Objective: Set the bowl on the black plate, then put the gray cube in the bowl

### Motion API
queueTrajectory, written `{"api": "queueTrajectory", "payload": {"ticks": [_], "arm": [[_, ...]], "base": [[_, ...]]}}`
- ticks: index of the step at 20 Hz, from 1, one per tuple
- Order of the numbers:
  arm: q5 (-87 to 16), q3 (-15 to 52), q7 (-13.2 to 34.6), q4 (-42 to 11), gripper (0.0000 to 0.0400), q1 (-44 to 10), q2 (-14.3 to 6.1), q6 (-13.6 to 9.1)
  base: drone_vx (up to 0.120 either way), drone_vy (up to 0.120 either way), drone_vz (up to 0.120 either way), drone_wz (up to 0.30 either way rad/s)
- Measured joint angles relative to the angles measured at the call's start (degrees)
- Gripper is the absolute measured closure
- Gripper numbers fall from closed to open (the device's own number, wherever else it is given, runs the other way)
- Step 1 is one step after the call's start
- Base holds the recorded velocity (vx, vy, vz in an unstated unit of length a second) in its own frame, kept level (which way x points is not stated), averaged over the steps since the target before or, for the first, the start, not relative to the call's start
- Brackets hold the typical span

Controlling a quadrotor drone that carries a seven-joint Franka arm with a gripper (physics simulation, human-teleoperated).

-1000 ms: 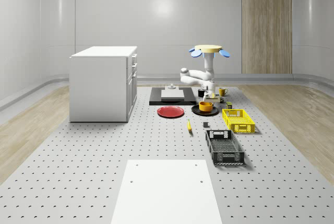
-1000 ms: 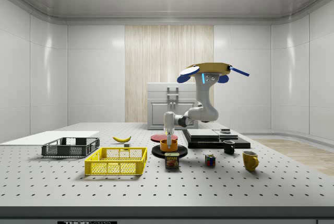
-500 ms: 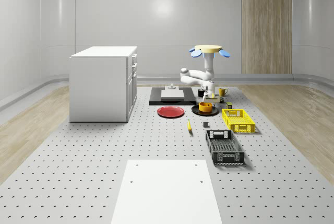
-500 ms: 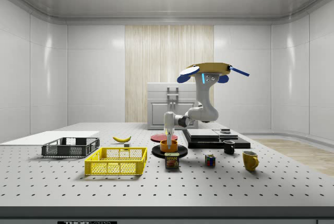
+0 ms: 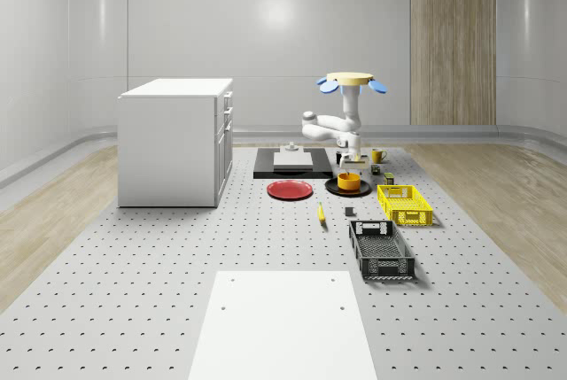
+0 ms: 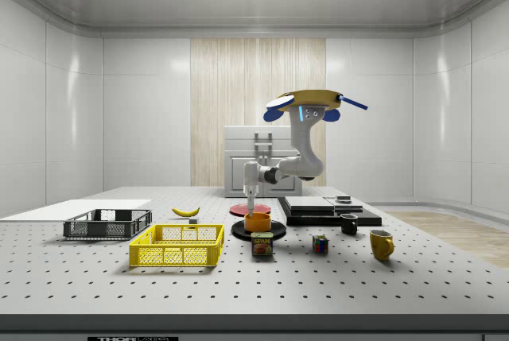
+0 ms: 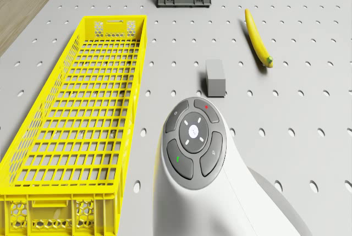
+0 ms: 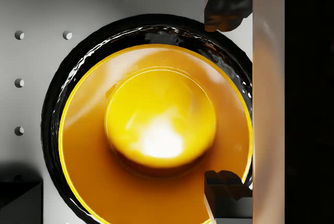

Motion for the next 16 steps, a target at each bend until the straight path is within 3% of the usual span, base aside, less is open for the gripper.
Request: {"api": "queueTrajectory", "payload": {"ticks": [6,16], "arm": [[0.2,0.2,0.0,0.0,0.0001,0.0,0.0,-0.1],[0.2,0.2,0.0,0.0,0.0,0.1,0.1,-0.1]], "base": [[0.12,-0.12,0.0,0.0],[0.12,0.0,0.0,0.0]]}}
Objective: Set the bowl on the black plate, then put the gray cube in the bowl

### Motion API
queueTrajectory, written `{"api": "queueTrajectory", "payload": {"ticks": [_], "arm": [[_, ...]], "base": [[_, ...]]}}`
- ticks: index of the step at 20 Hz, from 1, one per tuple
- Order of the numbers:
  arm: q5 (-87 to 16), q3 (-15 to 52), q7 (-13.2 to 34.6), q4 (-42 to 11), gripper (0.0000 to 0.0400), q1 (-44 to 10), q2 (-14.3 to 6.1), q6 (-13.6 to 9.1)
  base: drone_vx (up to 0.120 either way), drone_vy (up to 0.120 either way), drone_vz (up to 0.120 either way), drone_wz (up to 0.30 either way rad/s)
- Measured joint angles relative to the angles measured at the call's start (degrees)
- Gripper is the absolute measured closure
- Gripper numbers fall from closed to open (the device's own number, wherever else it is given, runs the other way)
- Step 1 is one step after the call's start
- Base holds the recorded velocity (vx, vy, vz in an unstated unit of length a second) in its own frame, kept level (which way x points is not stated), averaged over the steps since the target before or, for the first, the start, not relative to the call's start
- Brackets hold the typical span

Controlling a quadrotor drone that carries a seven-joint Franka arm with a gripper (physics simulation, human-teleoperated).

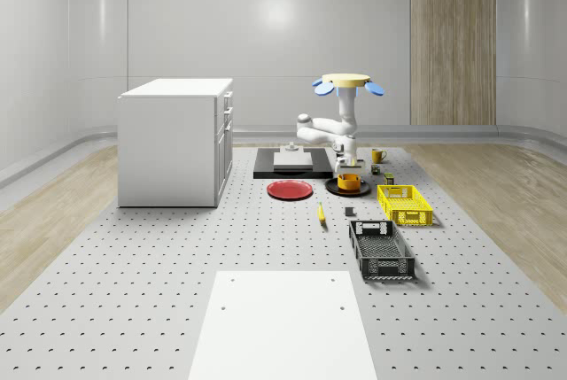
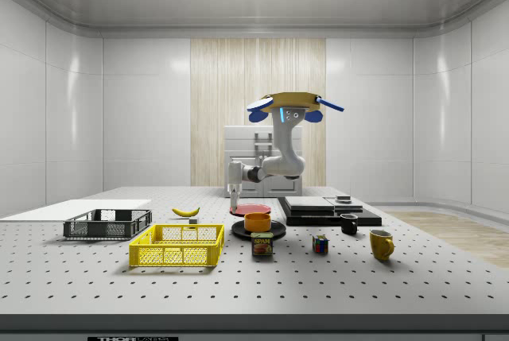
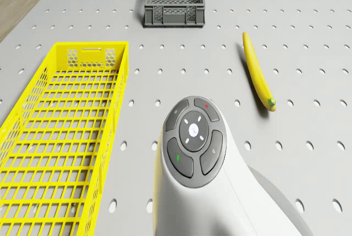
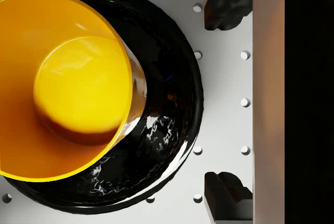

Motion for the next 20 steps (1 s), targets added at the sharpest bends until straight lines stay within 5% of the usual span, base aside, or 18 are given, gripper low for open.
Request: {"api": "queueTrajectory", "payload": {"ticks": [5,10,20], "arm": [[0.0,0.0,0.0,0.0,0.0,0.0,0.0,0.0],[0.0,0.0,0.0,0.0,0.0,0.0,0.0,0.0],[0.0,0.0,0.0,0.0,0.0,0.0,0.0,0.0]], "base": [[0.12,0.0,-0.112,0.0],[0.12,-0.104,-0.12,0.0],[0.12,0.0,-0.028,0.0]]}}
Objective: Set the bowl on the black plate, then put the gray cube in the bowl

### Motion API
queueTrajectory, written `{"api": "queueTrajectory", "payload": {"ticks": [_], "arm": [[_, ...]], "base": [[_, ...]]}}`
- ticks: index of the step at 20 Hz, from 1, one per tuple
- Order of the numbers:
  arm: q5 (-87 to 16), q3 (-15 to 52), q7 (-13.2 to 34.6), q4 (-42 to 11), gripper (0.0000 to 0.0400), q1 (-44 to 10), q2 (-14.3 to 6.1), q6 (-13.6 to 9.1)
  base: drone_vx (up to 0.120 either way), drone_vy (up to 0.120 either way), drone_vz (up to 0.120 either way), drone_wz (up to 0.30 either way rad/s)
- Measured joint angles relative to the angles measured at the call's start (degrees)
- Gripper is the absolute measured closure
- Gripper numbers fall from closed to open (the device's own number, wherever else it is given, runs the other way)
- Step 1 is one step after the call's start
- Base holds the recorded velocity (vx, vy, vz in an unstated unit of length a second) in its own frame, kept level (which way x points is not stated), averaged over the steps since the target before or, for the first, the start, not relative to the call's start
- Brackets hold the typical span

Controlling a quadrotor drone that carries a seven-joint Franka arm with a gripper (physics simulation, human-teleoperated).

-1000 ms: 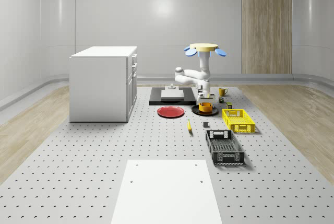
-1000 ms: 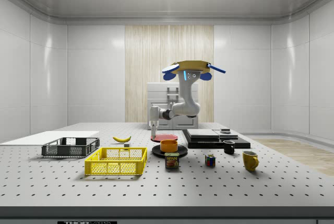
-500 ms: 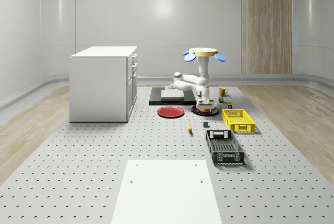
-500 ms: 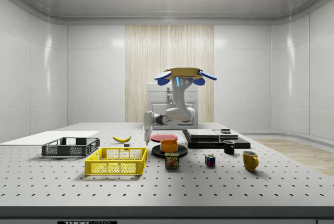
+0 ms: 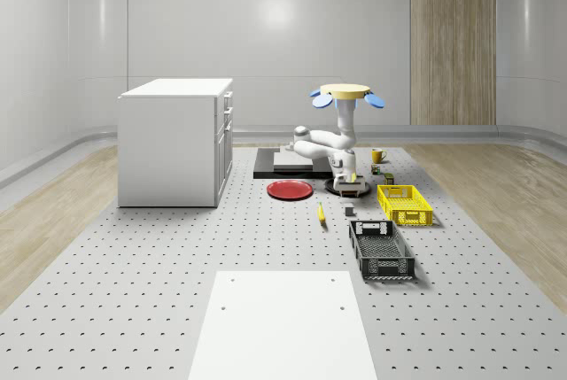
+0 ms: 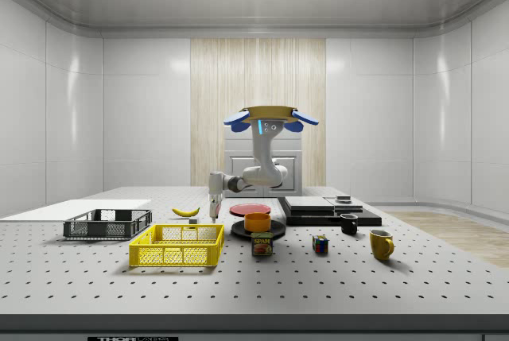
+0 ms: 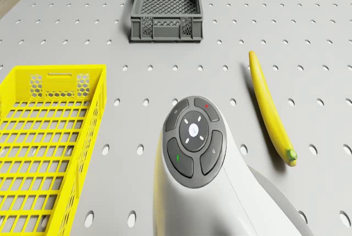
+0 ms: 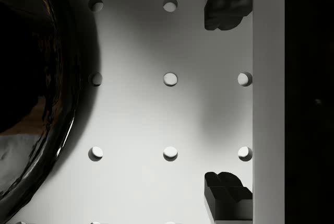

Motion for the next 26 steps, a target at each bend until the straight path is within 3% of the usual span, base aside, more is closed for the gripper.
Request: {"api": "queueTrajectory", "payload": {"ticks": [22,26], "arm": [[0.0,0.0,0.0,0.0,0.0,0.0,0.0,0.0],[-0.1,-0.1,0.0,0.0,0.0,0.0,0.0,0.0]], "base": [[0.12,-0.025,-0.004,0.0],[0.01,0.0,0.0,0.0]]}}
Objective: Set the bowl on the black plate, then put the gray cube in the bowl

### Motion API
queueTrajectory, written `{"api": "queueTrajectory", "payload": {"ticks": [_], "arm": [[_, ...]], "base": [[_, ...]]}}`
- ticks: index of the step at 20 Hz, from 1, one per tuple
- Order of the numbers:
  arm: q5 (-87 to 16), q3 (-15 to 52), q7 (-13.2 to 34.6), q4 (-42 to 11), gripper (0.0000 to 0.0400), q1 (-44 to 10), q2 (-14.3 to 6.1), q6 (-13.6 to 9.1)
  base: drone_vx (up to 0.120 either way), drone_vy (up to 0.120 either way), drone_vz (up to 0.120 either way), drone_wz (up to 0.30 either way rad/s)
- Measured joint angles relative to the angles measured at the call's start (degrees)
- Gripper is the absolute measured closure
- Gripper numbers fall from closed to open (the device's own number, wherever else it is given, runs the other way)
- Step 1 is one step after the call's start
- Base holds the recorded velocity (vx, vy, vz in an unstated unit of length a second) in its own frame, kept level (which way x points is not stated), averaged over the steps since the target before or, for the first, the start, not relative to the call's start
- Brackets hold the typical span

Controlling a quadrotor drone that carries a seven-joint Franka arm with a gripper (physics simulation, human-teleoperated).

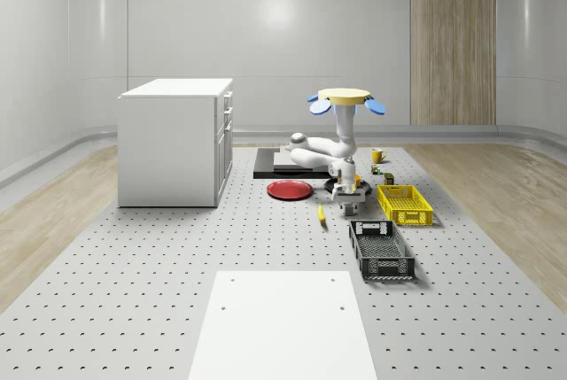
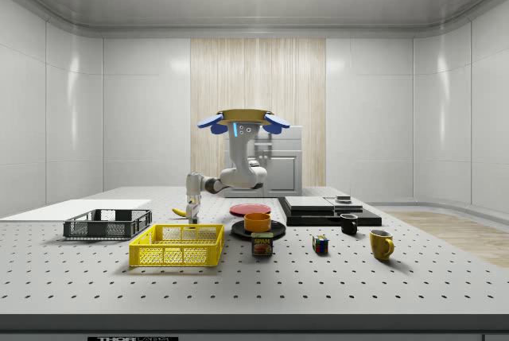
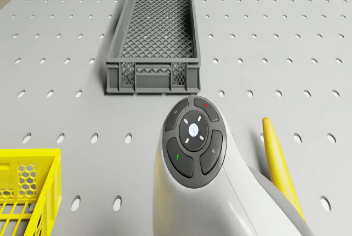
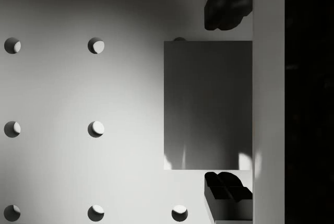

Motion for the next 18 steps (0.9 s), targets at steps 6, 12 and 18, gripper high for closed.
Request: {"api": "queueTrajectory", "payload": {"ticks": [6,12,18], "arm": [[-2.1,-2.2,0.0,0.4,0.0,-0.3,-0.1,0.6],[-2.8,-2.9,0.0,0.5,0.0114,-0.4,-0.1,0.7],[-0.6,-0.6,-0.1,0.1,0.0142,0.0,0.2,-0.1]], "base": [[0.0,0.0,0.0,0.0],[0.0,0.0,0.0,0.0],[0.0,0.0,0.027,0.0]]}}
